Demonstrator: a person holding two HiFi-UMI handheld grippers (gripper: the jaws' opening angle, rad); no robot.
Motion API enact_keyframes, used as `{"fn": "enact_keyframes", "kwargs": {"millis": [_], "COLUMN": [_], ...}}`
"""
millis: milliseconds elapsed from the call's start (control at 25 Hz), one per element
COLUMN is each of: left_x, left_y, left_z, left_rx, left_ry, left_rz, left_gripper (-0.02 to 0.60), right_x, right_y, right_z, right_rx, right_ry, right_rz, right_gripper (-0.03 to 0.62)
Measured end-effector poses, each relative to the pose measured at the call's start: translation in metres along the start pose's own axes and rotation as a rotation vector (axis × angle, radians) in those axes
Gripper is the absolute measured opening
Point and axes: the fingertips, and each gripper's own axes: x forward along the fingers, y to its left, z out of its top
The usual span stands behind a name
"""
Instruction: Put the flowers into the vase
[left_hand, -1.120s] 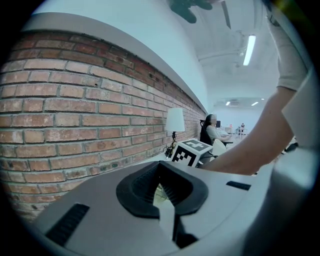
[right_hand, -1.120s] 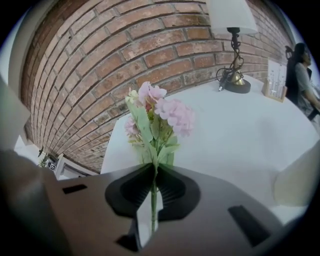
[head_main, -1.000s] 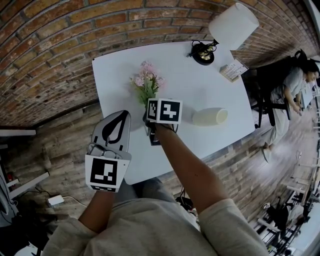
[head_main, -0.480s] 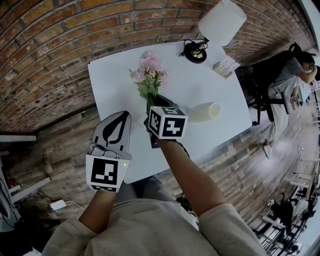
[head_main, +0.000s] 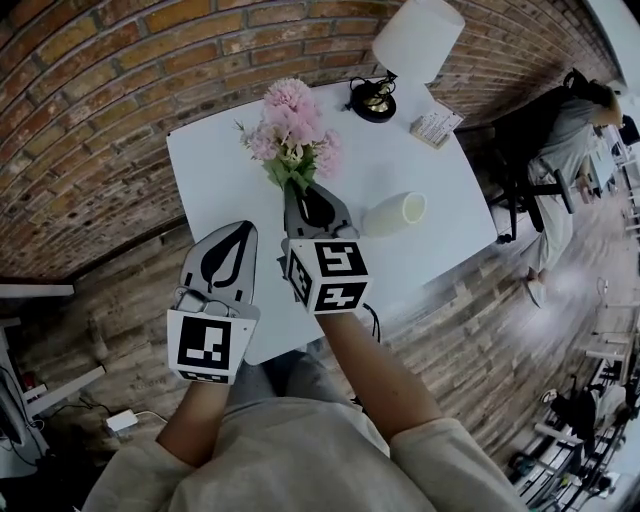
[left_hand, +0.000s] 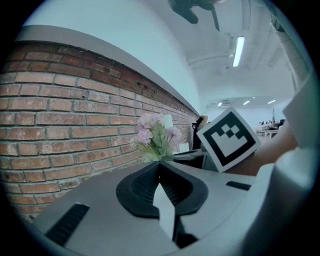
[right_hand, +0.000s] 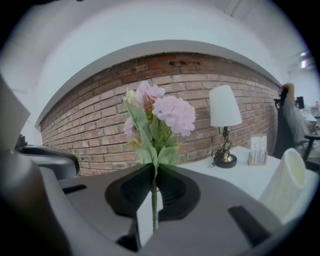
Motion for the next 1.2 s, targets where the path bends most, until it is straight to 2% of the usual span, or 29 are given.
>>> {"fn": "enact_keyframes", "kwargs": {"millis": [160,480,1200], "left_x": [-0.002,0.001,0.025], "left_y": [-0.006,-0.021,-0.070], "left_z": [0.002,0.012,0.034], "left_rx": [0.004,0.021,0.062], "left_ry": [-0.004,-0.021,-0.052], "left_rz": [-0.010,-0.047,-0.158], "left_gripper": [0.003,0.003,0.003], "right_x": [-0.017,-0.044,-0.096], "right_y": [0.001,-0.002,-0.042], "right_z": [0.020,0.053,0.095], "right_rx": [-0.035,-0.067,-0.068], "right_ry": [-0.092,-0.213,-0.356], "right_rz": [-0.018,-0.037,-0.103], "right_gripper": [0.028,0.028,0.028]}}
